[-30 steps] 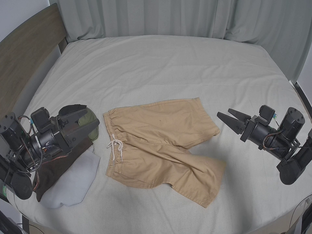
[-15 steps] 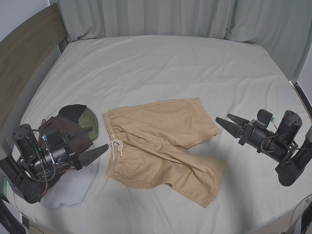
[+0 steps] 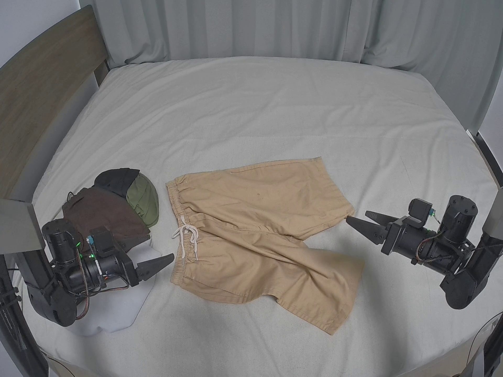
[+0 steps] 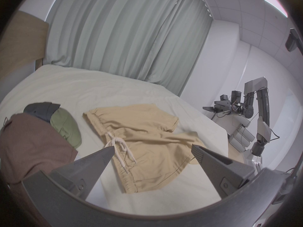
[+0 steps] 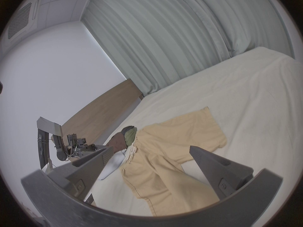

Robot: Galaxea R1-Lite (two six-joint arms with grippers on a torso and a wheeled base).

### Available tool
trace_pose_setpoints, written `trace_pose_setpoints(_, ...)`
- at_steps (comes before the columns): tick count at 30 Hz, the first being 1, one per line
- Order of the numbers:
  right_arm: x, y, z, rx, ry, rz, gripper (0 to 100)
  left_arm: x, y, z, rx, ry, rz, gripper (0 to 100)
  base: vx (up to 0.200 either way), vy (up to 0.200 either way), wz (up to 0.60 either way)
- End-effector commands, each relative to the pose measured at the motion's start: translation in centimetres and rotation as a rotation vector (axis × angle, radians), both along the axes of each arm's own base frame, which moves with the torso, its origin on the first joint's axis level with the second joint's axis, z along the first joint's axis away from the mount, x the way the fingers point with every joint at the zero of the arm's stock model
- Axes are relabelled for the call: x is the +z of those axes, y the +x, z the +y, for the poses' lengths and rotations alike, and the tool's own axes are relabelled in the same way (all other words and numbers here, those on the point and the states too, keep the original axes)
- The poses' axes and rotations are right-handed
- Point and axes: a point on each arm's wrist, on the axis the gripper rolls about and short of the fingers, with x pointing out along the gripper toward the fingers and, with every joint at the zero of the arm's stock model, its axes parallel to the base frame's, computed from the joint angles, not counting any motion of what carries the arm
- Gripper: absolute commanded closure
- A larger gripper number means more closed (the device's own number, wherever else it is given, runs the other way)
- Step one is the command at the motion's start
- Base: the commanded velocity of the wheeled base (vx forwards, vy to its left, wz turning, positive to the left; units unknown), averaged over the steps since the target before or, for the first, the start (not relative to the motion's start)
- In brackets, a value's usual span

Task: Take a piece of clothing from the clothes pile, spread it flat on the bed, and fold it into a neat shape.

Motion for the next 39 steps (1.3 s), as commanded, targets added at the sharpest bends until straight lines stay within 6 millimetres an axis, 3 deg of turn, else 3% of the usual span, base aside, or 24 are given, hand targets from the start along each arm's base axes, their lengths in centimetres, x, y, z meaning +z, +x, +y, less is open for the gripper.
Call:
trace_pose_setpoints(1,-1.7,-0.1,-0.1,-0.003,-0.018,0.068,0,-2.3,0.6,0.8,0.025,0.002,0.077,0,0.000,0.000,0.00)
trace_pose_setpoints(11,-4.1,-0.2,-0.9,-0.023,-0.080,0.132,0,-5.0,1.9,1.5,0.060,-0.012,0.155,0,0.000,0.000,0.00)
trace_pose_setpoints(24,-4.1,-0.1,-0.9,-0.021,-0.083,0.126,0,-8.2,2.2,1.8,0.073,-0.018,0.254,0,0.000,0.000,0.00)
trace_pose_setpoints(39,-4.0,0.0,-0.8,-0.020,-0.082,0.123,0,-9.9,2.8,0.8,0.124,-0.058,0.349,0,0.000,0.000,0.00)
